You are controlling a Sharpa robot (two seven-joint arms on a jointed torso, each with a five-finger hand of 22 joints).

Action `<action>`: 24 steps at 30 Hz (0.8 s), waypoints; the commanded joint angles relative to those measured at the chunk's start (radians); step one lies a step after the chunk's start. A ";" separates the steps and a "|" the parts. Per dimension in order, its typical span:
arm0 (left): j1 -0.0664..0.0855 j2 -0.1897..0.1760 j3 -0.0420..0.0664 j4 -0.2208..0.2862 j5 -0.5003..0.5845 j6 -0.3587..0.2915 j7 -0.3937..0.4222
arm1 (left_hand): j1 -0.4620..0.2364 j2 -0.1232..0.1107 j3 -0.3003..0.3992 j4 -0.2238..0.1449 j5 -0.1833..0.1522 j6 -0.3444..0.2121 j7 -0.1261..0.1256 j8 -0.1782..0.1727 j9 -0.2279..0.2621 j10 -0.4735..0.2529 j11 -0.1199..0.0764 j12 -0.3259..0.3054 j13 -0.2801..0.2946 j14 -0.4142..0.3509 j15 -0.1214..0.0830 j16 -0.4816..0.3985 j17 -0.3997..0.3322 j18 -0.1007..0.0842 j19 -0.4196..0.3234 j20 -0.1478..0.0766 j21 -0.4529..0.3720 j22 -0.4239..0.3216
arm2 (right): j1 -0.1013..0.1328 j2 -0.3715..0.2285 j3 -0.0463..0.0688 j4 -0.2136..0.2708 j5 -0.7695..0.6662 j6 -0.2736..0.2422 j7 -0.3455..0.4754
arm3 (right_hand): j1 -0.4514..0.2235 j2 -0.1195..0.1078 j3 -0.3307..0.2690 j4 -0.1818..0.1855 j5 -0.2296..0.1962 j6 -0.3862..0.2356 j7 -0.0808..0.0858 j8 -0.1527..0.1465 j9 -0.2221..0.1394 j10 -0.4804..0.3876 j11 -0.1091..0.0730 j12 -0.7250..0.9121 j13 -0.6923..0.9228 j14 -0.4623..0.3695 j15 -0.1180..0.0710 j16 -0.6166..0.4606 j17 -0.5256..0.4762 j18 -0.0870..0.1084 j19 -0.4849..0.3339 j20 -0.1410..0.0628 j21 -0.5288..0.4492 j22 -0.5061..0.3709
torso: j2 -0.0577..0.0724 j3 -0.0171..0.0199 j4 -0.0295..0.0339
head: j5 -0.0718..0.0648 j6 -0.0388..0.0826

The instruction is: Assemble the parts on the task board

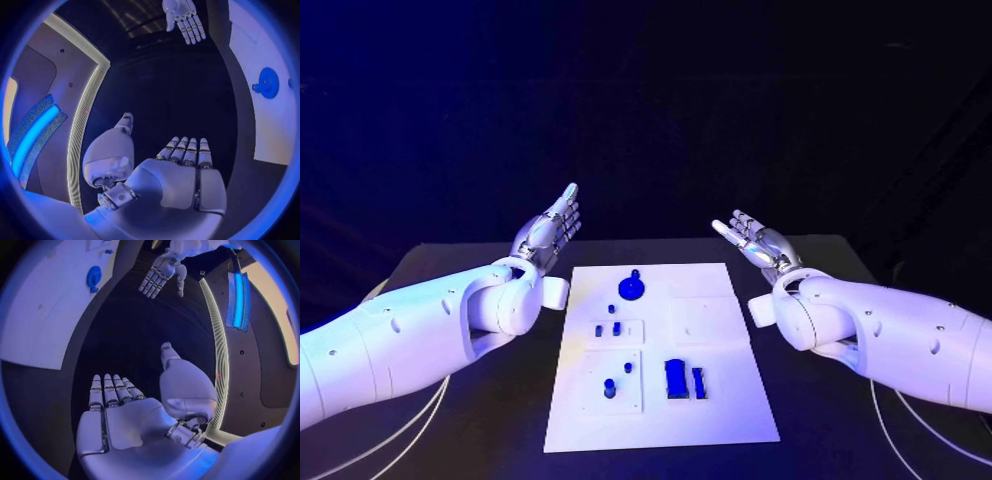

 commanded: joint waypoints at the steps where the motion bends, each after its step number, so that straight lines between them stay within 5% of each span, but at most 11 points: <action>1: -0.016 -0.005 0.007 0.053 -0.004 -0.151 0.028 | -0.514 0.027 -0.066 -0.018 -0.041 -0.104 -0.024 -0.038 -0.037 -0.113 -0.028 -0.035 -0.008 -0.092 -0.026 -0.051 -0.015 -0.036 -0.086 -0.040 -0.029 -0.025 | -0.013 -0.004 0.016 0.063 0.141 -0.103 0.119 | -0.687 0.020 -0.028 -0.039 -0.026 -0.110 -0.027 -0.033 -0.038 -0.129 -0.022 -0.021 -0.027 -0.132 -0.018 -0.030 -0.050 -0.030 -0.118 -0.033 -0.013 -0.053 | -0.026 0.0068 0.0088 | 0.003 0.050; 5: -0.045 -0.015 0.019 0.136 -0.004 -0.278 0.045 | -0.514 0.027 -0.066 -0.018 -0.041 -0.104 -0.024 -0.038 -0.037 -0.113 -0.028 -0.035 -0.008 -0.092 -0.026 -0.051 -0.015 -0.036 -0.086 -0.040 -0.029 -0.025 | -0.030 -0.010 0.039 0.134 0.222 -0.161 0.176 | -0.687 0.020 -0.028 -0.039 -0.026 -0.110 -0.027 -0.033 -0.038 -0.129 -0.022 -0.021 -0.027 -0.132 -0.018 -0.030 -0.050 -0.030 -0.118 -0.033 -0.013 -0.053 | -0.040 0.0103 0.0132 | 0.005 0.081; 8: -0.059 -0.020 0.025 0.177 -0.003 -0.342 0.053 | -0.514 0.027 -0.066 -0.018 -0.041 -0.104 -0.024 -0.038 -0.037 -0.113 -0.028 -0.035 -0.008 -0.092 -0.026 -0.051 -0.015 -0.036 -0.086 -0.040 -0.029 -0.025 | -0.037 -0.012 0.048 0.162 0.254 -0.183 0.199 | -0.687 0.020 -0.028 -0.039 -0.026 -0.110 -0.027 -0.033 -0.038 -0.129 -0.022 -0.021 -0.027 -0.132 -0.018 -0.030 -0.050 -0.030 -0.118 -0.033 -0.013 -0.053 | -0.044 0.0113 0.0146 | 0.006 0.091; 14: -0.076 -0.026 0.032 0.227 -0.003 -0.418 0.063 | -0.514 0.027 -0.066 -0.018 -0.041 -0.104 -0.024 -0.038 -0.037 -0.113 -0.028 -0.035 -0.008 -0.092 -0.026 -0.051 -0.015 -0.036 -0.086 -0.040 -0.029 -0.025 | -0.040 -0.013 0.052 0.175 0.269 -0.193 0.209 | -0.687 0.020 -0.028 -0.039 -0.026 -0.110 -0.027 -0.033 -0.038 -0.129 -0.022 -0.021 -0.027 -0.132 -0.018 -0.030 -0.050 -0.030 -0.118 -0.033 -0.013 -0.053 | -0.044 0.0115 0.0149 | 0.006 0.092; 24: -0.078 -0.026 0.033 0.231 -0.003 -0.424 0.063 | -0.514 0.027 -0.066 -0.018 -0.041 -0.104 -0.024 -0.038 -0.037 -0.113 -0.028 -0.035 -0.008 -0.092 -0.026 -0.051 -0.015 -0.036 -0.086 -0.040 -0.029 -0.025 | -0.040 -0.013 0.052 0.175 0.269 -0.193 0.209 | -0.687 0.020 -0.028 -0.039 -0.026 -0.110 -0.027 -0.033 -0.038 -0.129 -0.022 -0.021 -0.027 -0.132 -0.018 -0.030 -0.050 -0.030 -0.118 -0.033 -0.013 -0.053 | -0.044 0.0115 0.0149 | 0.006 0.092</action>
